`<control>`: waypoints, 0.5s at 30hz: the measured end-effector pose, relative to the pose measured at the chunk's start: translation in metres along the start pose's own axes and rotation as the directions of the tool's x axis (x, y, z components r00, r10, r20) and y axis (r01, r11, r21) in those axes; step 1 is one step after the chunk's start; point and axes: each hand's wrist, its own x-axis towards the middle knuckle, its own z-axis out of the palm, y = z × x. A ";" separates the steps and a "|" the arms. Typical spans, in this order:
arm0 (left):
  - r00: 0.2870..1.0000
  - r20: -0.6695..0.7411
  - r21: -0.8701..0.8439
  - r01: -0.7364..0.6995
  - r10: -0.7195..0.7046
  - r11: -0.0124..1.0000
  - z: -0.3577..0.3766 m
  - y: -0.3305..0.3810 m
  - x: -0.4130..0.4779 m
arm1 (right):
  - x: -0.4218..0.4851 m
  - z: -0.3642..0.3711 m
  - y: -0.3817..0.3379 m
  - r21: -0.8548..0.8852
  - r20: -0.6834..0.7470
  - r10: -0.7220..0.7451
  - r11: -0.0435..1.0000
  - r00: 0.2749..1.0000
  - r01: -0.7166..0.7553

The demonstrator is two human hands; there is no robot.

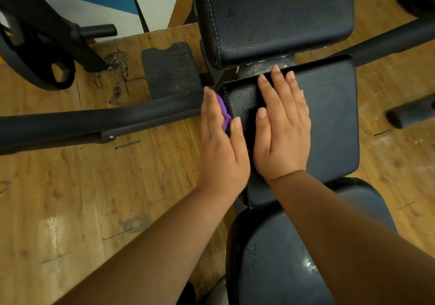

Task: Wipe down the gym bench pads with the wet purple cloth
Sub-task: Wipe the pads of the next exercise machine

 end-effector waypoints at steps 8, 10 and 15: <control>0.997 -0.031 0.073 -0.067 0.070 0.995 0.006 0.006 0.004 | 0.000 0.002 0.002 0.034 -0.018 0.003 0.999 1.000 -0.002; 0.996 -0.001 0.097 -0.088 0.088 0.991 0.006 0.003 -0.011 | 0.000 0.002 0.003 0.047 -0.018 0.005 0.999 1.000 -0.004; 0.994 -0.062 0.105 -0.079 0.086 0.991 0.007 0.003 0.013 | -0.002 0.001 0.003 0.067 -0.015 0.014 0.998 1.000 -0.013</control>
